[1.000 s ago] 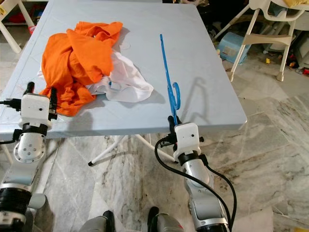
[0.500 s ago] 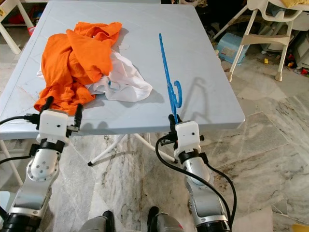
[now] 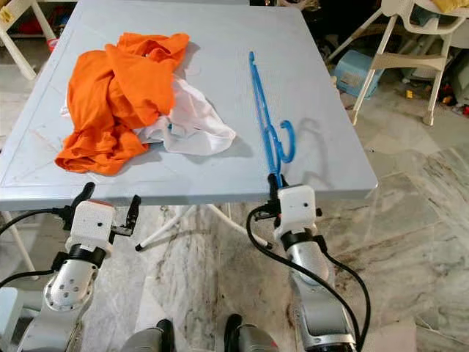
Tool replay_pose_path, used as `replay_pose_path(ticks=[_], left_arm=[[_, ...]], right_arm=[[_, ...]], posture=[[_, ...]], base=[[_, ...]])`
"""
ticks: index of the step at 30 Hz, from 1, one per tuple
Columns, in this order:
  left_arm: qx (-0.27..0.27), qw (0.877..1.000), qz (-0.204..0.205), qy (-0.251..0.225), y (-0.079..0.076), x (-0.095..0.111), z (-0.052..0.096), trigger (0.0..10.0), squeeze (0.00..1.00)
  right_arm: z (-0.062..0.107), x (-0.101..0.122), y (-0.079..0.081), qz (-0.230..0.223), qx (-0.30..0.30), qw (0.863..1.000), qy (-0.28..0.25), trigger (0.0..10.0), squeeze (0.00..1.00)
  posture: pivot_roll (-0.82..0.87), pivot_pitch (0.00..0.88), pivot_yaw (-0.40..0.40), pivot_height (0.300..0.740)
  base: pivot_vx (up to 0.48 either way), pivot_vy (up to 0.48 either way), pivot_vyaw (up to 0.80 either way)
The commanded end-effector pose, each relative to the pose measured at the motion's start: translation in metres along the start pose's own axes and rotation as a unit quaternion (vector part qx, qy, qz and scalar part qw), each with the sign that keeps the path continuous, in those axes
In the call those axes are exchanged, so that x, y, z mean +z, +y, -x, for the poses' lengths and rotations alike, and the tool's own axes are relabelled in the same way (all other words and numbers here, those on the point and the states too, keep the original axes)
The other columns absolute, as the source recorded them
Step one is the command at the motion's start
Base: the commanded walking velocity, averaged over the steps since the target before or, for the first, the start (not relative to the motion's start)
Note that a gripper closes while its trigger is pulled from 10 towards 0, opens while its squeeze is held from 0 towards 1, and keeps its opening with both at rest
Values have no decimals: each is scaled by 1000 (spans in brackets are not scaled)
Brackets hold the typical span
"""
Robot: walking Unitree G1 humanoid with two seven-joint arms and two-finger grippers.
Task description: Hang hanger
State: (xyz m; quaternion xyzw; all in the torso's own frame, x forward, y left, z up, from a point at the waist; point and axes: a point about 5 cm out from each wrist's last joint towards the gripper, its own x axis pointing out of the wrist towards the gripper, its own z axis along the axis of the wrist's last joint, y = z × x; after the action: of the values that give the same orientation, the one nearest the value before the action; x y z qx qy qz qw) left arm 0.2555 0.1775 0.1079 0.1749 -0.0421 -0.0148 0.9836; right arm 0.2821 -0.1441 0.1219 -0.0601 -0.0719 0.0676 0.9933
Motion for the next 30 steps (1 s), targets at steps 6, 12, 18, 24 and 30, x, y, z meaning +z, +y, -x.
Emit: replay_pose_path(ticks=[6,12,18,24,30], left_arm=[[-20,999,18,17,-4,-2,7,10000,0],[-27,999,19,18,-6,0,2,10000,0],[-29,999,13,21,-6,1,-2,10000,0],[-32,999,12,23,-8,0,-5,10000,0],[-32,999,12,25,-8,-1,-5,10000,0]], right_arm=[[8,-14,-11,-6,-28,998,51,10000,0],[9,-15,-7,-10,-23,998,54,10000,0],[10,-15,-5,-14,-23,998,56,10000,0],[10,-16,-6,-15,-24,998,57,10000,0],[9,-16,-7,-15,-23,998,57,10000,0]], posture=[[-4,188,-33,740],[-8,190,-27,740],[-14,190,-22,740],[-16,188,-22,740],[-17,186,-23,740]], base=[[0,0,-105],[0,0,-800],[0,0,-338],[0,0,0],[0,0,0]])
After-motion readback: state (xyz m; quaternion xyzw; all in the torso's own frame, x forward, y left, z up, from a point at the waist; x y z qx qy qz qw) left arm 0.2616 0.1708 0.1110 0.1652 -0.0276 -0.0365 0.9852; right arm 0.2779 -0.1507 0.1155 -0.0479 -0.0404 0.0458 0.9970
